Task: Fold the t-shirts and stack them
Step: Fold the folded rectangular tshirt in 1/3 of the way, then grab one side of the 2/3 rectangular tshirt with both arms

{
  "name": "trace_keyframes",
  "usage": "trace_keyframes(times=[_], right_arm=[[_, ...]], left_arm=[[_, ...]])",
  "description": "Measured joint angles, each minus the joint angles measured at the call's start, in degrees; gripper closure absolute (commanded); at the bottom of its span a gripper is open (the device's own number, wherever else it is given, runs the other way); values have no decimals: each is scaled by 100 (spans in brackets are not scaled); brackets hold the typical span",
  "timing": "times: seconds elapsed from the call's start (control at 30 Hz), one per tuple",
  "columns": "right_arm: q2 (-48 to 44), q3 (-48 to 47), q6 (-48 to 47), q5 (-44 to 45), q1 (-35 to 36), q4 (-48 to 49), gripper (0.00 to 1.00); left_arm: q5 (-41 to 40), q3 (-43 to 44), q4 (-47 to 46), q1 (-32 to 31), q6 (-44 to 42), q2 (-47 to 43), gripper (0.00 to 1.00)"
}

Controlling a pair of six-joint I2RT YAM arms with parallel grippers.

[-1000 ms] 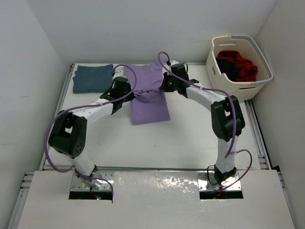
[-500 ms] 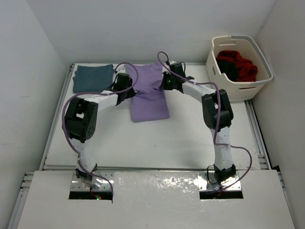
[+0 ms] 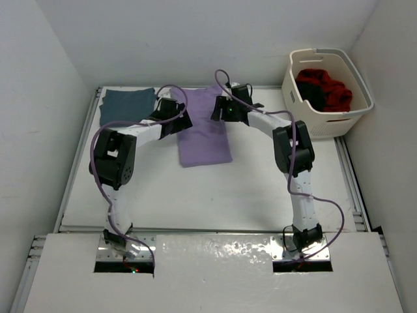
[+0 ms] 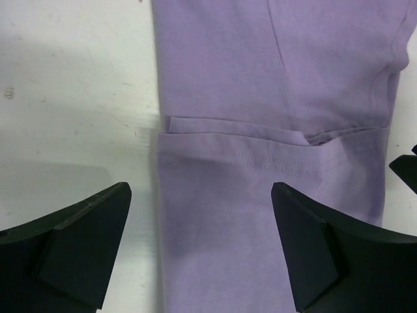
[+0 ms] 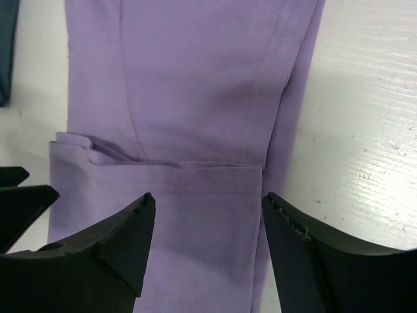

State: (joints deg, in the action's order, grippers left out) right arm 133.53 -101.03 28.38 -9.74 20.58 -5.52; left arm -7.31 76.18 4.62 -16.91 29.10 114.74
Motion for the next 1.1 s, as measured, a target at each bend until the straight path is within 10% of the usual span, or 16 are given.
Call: trace_keyframes(times=[0.27, 0.4, 0.73, 1.1], right_arm=[[-1320, 1725, -22, -289, -20, 330, 27], [-2330, 2997, 26, -365, -20, 581, 1], [-2988, 4826, 262, -730, -20, 896, 1], [-2962, 5147, 927, -1045, -20, 1558, 32]], left_arm=[[295, -741, -101, 13, 103, -944, 2], [557, -1639, -219, -81, 208, -1596, 0], [940, -3211, -330, -632, 483, -2293, 1], [1108, -3311, -721, -675, 636, -2170, 51]])
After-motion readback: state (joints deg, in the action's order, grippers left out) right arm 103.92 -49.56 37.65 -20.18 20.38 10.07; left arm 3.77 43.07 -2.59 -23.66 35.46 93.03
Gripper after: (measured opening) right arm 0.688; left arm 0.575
